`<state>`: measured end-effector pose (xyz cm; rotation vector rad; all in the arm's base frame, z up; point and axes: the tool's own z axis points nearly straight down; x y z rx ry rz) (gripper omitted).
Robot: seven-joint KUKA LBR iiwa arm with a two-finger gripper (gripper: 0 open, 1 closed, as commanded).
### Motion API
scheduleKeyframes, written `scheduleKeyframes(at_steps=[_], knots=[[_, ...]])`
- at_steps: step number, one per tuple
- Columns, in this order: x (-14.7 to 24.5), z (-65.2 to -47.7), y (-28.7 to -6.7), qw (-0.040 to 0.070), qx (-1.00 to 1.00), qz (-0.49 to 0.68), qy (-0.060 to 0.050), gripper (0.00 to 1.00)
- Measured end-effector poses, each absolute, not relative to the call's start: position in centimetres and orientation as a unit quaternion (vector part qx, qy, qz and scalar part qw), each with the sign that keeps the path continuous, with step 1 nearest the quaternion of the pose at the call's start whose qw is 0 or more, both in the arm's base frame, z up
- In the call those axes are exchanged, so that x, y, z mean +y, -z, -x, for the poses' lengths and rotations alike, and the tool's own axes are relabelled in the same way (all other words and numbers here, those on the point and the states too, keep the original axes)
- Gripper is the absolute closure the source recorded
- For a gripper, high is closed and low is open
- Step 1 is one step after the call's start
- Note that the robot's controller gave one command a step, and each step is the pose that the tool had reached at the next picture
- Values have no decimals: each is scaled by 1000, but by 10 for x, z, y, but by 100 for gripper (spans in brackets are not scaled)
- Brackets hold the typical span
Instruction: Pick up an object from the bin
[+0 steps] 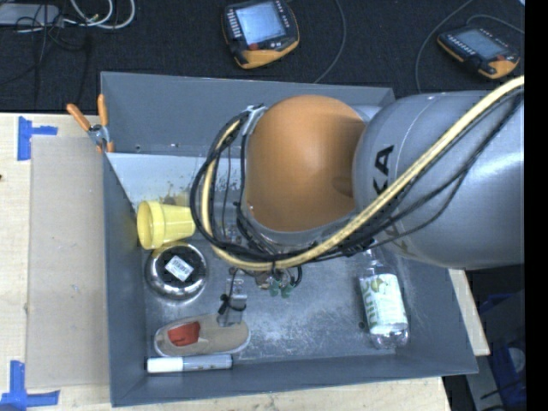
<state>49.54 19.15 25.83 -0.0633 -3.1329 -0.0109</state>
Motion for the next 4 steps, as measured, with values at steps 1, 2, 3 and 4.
scheduleKeyframes(at_steps=[1, 2, 3, 4], knots=[[204, -513, -69, 2, -999, -33, 4, 0], [204, -514, -74, 2, -999, -31, 5, 100], [204, -515, -72, 0, -1000, -30, 5, 0], [204, -514, -73, 1, -1000, -30, 5, 100]])
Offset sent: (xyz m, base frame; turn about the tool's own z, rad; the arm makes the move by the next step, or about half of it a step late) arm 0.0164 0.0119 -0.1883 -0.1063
